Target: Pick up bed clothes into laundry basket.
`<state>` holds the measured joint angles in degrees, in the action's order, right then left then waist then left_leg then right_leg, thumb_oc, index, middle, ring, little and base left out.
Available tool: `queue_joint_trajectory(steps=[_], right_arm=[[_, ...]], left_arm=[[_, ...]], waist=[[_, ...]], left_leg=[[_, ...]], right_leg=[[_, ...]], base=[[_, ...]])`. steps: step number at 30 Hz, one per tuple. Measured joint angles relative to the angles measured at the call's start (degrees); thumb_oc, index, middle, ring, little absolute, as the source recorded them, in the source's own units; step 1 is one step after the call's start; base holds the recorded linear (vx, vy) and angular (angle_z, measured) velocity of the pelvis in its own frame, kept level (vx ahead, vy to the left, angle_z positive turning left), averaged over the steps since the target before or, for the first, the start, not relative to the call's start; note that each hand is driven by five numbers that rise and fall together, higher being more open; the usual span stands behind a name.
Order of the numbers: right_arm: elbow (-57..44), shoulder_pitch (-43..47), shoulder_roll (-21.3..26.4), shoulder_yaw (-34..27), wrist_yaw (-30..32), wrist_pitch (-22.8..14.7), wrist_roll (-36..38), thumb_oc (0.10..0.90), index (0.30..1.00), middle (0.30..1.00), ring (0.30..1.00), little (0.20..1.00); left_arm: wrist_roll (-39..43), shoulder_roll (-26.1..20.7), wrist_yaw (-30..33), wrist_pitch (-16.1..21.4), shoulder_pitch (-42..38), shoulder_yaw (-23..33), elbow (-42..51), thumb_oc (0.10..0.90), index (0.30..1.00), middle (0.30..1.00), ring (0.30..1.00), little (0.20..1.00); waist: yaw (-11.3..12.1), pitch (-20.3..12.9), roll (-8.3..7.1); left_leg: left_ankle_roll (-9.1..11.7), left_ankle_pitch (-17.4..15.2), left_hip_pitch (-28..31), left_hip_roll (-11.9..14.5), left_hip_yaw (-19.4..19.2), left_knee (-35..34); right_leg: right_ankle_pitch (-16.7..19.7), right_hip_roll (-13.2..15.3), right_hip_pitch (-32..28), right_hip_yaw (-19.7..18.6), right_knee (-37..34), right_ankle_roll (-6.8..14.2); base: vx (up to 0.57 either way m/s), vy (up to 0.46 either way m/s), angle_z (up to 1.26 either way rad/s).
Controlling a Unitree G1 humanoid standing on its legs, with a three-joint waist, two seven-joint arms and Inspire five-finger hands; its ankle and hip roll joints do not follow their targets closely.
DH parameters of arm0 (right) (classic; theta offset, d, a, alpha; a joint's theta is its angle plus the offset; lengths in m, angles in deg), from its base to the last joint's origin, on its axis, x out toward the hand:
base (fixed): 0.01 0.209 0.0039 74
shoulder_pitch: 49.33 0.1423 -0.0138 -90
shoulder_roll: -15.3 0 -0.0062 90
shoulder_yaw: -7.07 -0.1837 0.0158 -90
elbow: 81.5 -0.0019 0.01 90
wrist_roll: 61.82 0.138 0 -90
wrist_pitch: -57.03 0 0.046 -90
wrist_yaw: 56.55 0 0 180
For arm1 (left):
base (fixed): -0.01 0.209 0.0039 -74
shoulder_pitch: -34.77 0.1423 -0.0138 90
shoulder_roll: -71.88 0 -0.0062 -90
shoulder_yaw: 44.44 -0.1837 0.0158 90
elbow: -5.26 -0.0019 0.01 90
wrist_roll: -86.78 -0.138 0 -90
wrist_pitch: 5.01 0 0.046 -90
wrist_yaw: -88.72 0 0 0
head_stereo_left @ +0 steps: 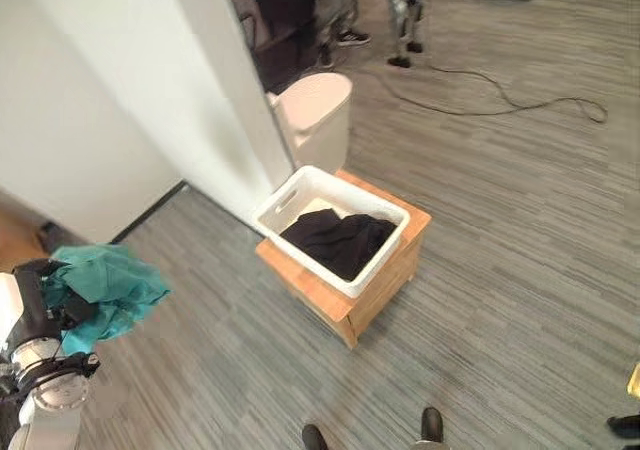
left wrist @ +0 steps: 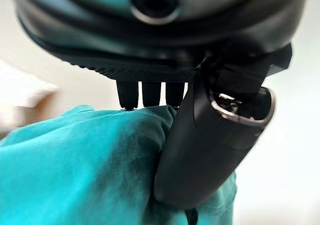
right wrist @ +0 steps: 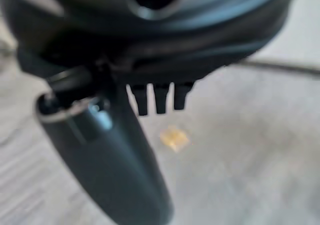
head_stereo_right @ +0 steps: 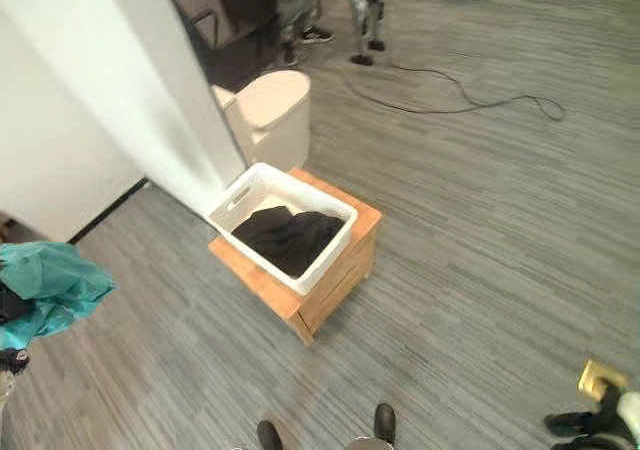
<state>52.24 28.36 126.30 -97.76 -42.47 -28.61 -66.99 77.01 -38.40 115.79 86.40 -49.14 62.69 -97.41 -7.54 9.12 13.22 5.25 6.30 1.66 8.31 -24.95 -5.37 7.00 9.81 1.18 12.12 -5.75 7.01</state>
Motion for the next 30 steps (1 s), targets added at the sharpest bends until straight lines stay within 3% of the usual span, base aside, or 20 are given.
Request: queue_joint_trajectory(steps=[4,10,13,14,18,20,24,30], right_arm=[[2.97,0.82,-3.08,7.47,-0.36,-2.84,-0.21,0.800,0.900,0.900,0.900,0.900],[5.04,0.18,-5.27,12.18,-3.20,-3.60,-1.10,0.800,0.900,0.900,0.900,0.900],[7.23,1.13,-5.80,14.25,-3.83,-4.69,-1.79,0.800,0.900,0.900,0.900,0.900],[7.42,0.75,-5.84,14.34,-3.95,-4.66,-2.13,0.800,0.900,0.900,0.900,0.900],[7.43,1.37,-5.94,18.21,-4.06,-5.47,-3.41,0.800,0.900,0.900,0.900,0.900],[7.01,1.87,-5.96,18.87,-3.90,-6.18,-3.48,0.800,0.900,0.900,0.900,0.900],[6.52,3.50,-6.00,19.74,-3.74,-6.52,-3.49,0.800,0.900,0.900,0.900,0.900],[4.19,4.63,-6.47,21.66,-3.22,-7.14,-3.50,0.800,0.900,0.900,0.900,0.900]], left_arm=[[0.71,-0.05,0.00,2.11,-6.53,-1.22,5.23,0.400,0.300,0.300,0.300,0.300],[0.43,-2.32,0.13,3.48,-11.32,-5.06,6.60,0.400,0.300,0.300,0.300,0.300],[-2.47,-10.74,0.68,2.88,-16.21,-12.57,-1.08,0.400,0.300,0.300,0.300,0.300],[-3.31,-10.48,0.70,2.10,-16.73,-12.72,-1.22,0.400,0.300,0.300,0.300,0.300],[-8.62,-15.72,0.87,0.05,-26.21,-23.03,-12.63,0.400,0.300,0.300,0.300,0.300],[-9.80,-15.88,1.03,-0.44,-29.30,-24.75,-15.55,0.400,0.300,0.300,0.300,0.300],[-10.50,-15.77,0.88,-0.43,-36.22,-29.22,-20.49,0.400,0.300,0.300,0.300,0.300],[-8.22,-14.19,0.80,0.25,-36.53,-31.19,-21.40,0.400,0.300,0.300,0.300,0.300]], waist=[[-2.36,0.44,-0.28],[-4.71,1.56,-1.54],[-5.83,2.15,-2.49],[-6.63,2.28,-2.59],[-7.58,2.92,-3.11],[-9.27,4.29,-3.05],[-10.05,6.31,-2.64],[-11.77,7.72,-2.63]], left_leg=[[0.65,-1.09,0.05,0.40,-1.88,-0.01],[1.20,-0.75,1.35,1.44,-4.51,0.05],[1.70,-0.44,1.32,2.10,-4.75,0.28],[1.83,-0.34,1.34,2.05,-4.88,0.31],[1.94,-0.39,0.57,1.98,-7.57,0.26],[2.02,-0.45,0.08,1.94,-7.67,0.18],[2.24,-0.58,-2.59,2.00,-8.37,0.16],[2.35,-0.53,-3.96,1.81,-10.29,0.06]], right_leg=[[-0.01,0.00,1.73,-0.19,-0.01,-0.08],[1.41,-1.12,2.48,-1.65,-0.02,-0.50],[1.61,-1.81,2.71,-1.81,0.02,-1.13],[1.95,-1.92,3.28,-2.59,0.03,-1.37],[2.20,-2.11,5.77,-4.81,0.02,-1.41],[2.47,-2.14,6.33,-4.95,0.01,-1.44],[3.56,-2.49,9.99,-6.32,0.18,-1.74],[3.88,-2.68,12.75,-8.40,0.44,-1.81]], base=[[0.04,-0.075,-0.32],[0.03,-0.049,-0.27],[0.01,-0.011,-0.15],[0.02,-0.022,-0.31],[0.00,0.014,-0.28],[0.02,0.015,-0.19],[0.00,0.010,-0.16],[-0.01,0.011,-0.18]])
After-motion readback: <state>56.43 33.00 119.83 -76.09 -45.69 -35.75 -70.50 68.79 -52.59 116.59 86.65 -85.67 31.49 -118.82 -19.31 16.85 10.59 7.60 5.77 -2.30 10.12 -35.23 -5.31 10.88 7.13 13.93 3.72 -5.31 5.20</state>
